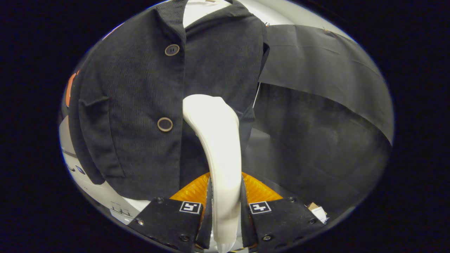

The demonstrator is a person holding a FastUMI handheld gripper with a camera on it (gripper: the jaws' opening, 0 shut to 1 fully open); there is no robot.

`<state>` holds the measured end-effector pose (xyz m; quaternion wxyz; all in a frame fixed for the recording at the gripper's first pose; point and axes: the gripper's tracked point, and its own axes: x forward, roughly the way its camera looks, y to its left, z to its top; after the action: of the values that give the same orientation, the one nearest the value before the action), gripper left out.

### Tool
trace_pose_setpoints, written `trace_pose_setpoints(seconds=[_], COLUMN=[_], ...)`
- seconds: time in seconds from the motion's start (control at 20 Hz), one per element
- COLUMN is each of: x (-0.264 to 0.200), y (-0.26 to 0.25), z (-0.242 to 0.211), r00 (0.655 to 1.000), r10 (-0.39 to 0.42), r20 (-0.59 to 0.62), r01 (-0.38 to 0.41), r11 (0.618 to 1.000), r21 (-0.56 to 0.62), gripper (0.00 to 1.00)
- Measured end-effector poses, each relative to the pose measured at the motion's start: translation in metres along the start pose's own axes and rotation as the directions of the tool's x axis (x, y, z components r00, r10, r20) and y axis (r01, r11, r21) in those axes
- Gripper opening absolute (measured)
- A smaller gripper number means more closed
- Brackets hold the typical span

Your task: Iron the clothes twice with a garment steamer, once on the left side and once on the right side.

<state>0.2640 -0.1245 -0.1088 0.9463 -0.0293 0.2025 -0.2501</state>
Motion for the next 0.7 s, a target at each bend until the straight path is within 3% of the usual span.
trace_pose_setpoints(seconds=[0.7], x=[0.003], y=[0.001], z=[-0.011], r00=[0.989], r10=[0.059], r20=[-0.136], r01=[-0.06], r11=[0.998], r21=[0.003], gripper=[0.36])
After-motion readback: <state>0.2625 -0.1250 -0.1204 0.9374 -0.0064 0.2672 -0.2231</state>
